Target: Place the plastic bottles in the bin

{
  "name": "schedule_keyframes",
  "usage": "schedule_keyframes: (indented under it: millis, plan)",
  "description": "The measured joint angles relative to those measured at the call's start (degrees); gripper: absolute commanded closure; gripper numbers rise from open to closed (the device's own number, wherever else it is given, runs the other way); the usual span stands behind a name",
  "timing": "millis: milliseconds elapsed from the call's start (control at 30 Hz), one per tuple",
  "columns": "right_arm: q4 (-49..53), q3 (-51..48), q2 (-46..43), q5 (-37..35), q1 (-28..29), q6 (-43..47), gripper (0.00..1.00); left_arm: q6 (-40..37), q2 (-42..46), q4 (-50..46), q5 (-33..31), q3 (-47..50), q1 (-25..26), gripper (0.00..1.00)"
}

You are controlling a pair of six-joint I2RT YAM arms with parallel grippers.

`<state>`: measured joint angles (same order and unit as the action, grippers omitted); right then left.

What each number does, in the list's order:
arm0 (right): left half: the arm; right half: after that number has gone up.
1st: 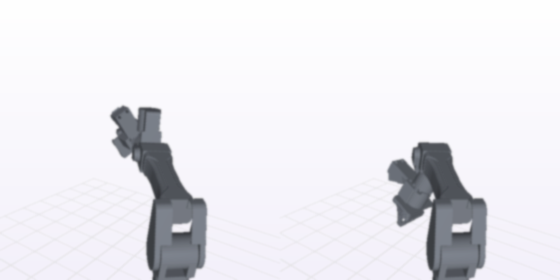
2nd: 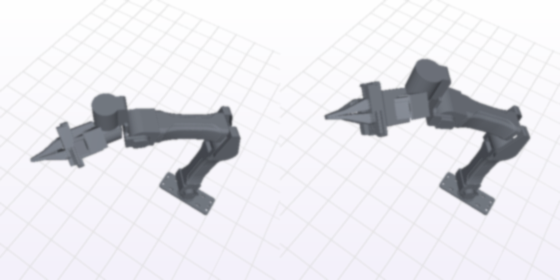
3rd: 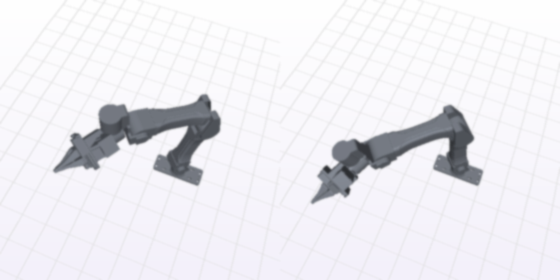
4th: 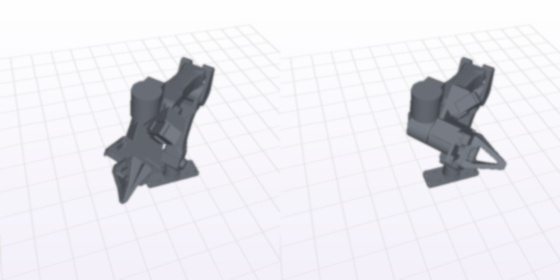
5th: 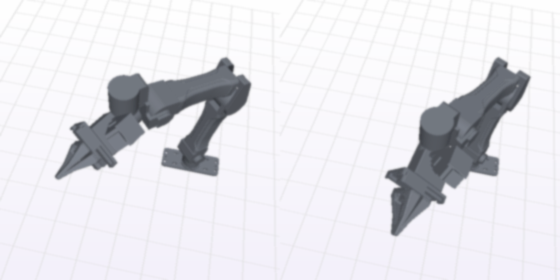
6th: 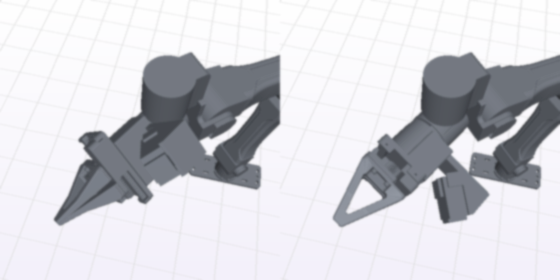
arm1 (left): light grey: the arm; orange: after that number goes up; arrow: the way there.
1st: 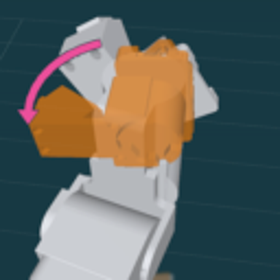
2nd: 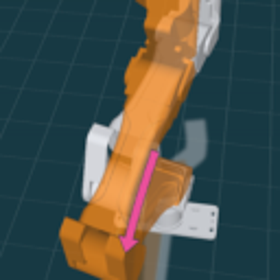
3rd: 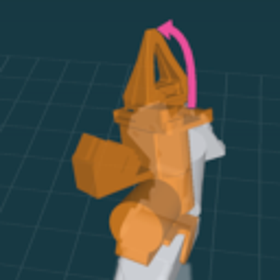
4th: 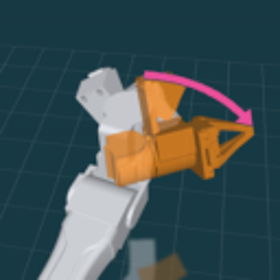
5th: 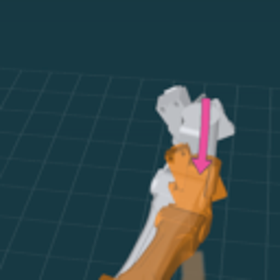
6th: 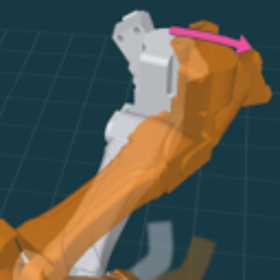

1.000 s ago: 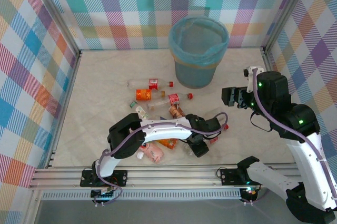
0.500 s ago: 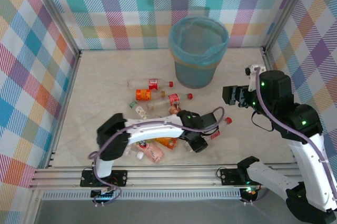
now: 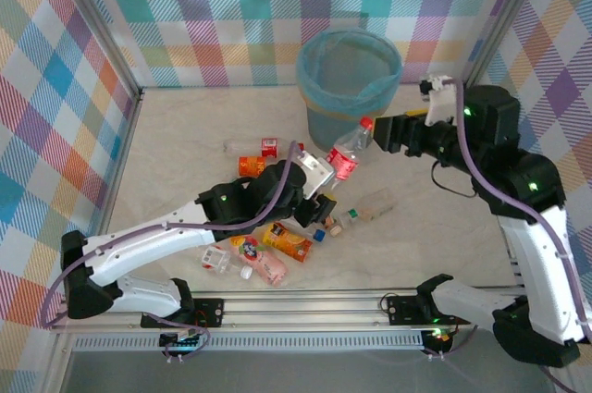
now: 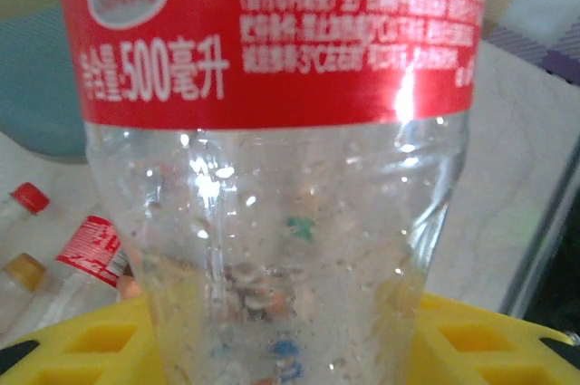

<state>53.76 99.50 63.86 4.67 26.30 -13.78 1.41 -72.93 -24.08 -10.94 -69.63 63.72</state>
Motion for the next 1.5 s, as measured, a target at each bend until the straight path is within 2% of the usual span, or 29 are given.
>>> schedule_keyframes:
  millis: [233, 500, 600, 633, 733, 867, 933, 1233, 1367, 1500]
  plan:
    - [-1.9, 0.9, 7.7, 9.7, 0.0, -2.6, 0.39, -0.4, 3.1, 5.1, -0.3, 3.0, -0.2, 0.47]
    - [-3.4, 1.0, 9.6, 15.9, 0.0, -5.0, 0.55, -0.4, 4.9, 8.0, -0.1, 5.3, -0.3, 0.47]
    - [-3.7, 1.0, 9.6, 16.8, 0.0, -5.5, 0.69, -0.4, 5.0, 8.2, -0.1, 5.4, -0.3, 0.45]
    - [-3.8, 1.0, 9.6, 17.0, 0.0, -5.6, 0.75, -0.4, 5.0, 8.2, -0.1, 5.4, -0.3, 0.44]
    - [-4.0, 1.2, 9.7, 17.1, 0.0, -5.7, 0.83, -0.3, 5.0, 8.4, -0.3, 5.4, -0.5, 0.36]
    - [-3.9, 4.4, 11.5, 16.8, 0.0, -5.4, 0.89, -0.3, 5.7, 9.1, -2.1, 5.4, -0.6, 0.12]
    - [-3.8, 7.5, 13.0, 15.7, 0.0, -5.0, 0.92, -0.6, 7.1, 9.4, -4.3, 5.6, -0.6, 0.00]
    - [-7.4, 27.6, 22.8, 4.3, 0.0, 1.3, 0.96, -2.3, 15.2, 10.1, -16.2, 5.1, -1.9, 0.02]
    - [-12.4, 33.6, 27.9, -2.6, 0.0, 4.7, 0.96, 0.7, 12.3, 5.6, -20.2, -1.4, -7.0, 0.03]
    - [-17.2, 37.0, 33.9, -9.9, 0.0, 8.7, 0.96, 5.6, 8.1, 3.0, -19.7, -6.5, -13.5, 0.03]
